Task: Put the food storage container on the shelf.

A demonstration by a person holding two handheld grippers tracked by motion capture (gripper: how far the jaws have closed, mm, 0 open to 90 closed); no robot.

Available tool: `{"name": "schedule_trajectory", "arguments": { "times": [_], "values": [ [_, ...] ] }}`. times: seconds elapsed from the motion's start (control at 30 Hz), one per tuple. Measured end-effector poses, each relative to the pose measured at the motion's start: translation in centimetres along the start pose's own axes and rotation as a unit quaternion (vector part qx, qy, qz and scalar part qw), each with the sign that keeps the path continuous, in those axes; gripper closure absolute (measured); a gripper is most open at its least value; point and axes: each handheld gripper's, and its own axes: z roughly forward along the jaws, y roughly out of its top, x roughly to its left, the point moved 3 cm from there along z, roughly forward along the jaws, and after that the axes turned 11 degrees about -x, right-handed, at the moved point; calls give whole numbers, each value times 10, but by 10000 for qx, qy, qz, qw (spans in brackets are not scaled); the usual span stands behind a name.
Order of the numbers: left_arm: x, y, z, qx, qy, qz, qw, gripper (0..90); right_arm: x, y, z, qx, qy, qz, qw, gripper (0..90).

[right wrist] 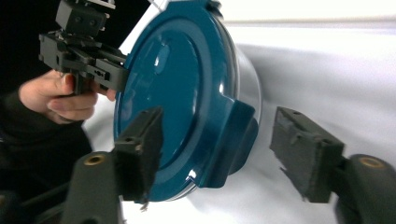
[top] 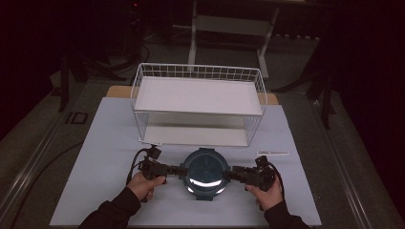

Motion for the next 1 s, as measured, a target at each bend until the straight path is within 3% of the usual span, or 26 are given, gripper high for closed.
{"name": "schedule_trajectory", "arguments": {
  "times": [0.27, 0.5, 0.7, 0.83, 1.0],
  "values": [
    [-3, -3, -1, -52, -91, 298, 9995, 565, -6, -4, 3, 217, 139, 236, 9994, 516],
    [-3, -4, -2, -53, -111, 343, 9993, 567, -7, -7, 4, 285, 337, 483, 9979, 539],
    [-6, -6, -2, -151, -39, 350, 9993, 568, -8, -10, 3, 247, 342, 701, 9966, 548],
    [-11, -8, -2, -213, 57, 458, 9987, 568, -9, -12, 2, 241, 348, 733, 9964, 551],
    [-13, -11, -4, -172, 118, 472, 9987, 565, -7, -14, 1, 115, 427, 557, 9975, 554]
  ]
}}
